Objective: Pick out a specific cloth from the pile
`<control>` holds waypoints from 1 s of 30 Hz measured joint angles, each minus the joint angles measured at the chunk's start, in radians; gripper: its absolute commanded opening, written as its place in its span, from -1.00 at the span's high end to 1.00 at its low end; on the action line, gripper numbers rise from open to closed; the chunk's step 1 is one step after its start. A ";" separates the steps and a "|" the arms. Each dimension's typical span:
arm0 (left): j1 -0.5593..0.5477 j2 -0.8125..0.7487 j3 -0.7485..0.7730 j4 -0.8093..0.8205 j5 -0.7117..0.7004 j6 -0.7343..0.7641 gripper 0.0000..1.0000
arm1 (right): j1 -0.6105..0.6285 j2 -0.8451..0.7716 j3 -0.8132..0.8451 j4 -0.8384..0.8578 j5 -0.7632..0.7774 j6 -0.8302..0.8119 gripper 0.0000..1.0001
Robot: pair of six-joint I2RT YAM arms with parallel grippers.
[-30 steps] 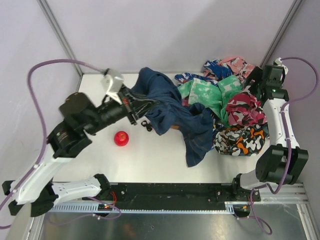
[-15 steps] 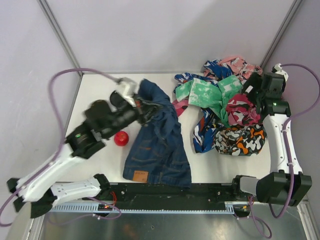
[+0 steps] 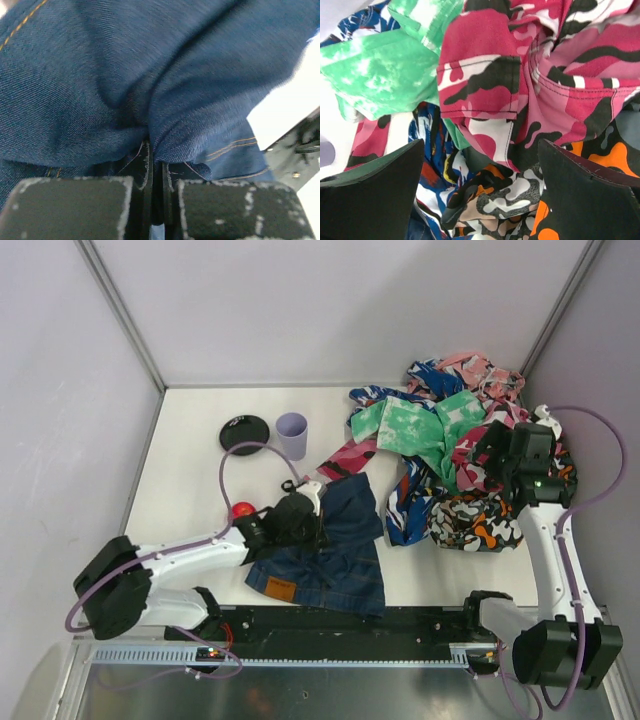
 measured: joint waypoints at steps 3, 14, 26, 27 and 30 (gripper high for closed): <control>0.000 0.044 -0.082 0.023 -0.002 -0.059 0.18 | 0.000 -0.033 -0.061 0.011 -0.001 0.010 -0.99; -0.005 -0.061 0.090 -0.143 0.021 -0.023 -0.99 | 0.000 -0.196 -0.089 0.048 -0.058 0.014 -0.99; 0.040 -0.449 0.478 -0.332 -0.469 0.075 -0.99 | 0.000 -0.414 -0.089 0.074 -0.064 -0.005 -0.99; 0.066 -0.448 0.472 -0.344 -0.482 0.074 -0.99 | 0.000 -0.422 -0.089 0.073 -0.064 -0.008 -0.99; 0.196 -0.444 0.412 -0.381 -0.482 0.048 -0.99 | 0.000 -0.452 -0.089 0.062 -0.064 -0.020 -0.99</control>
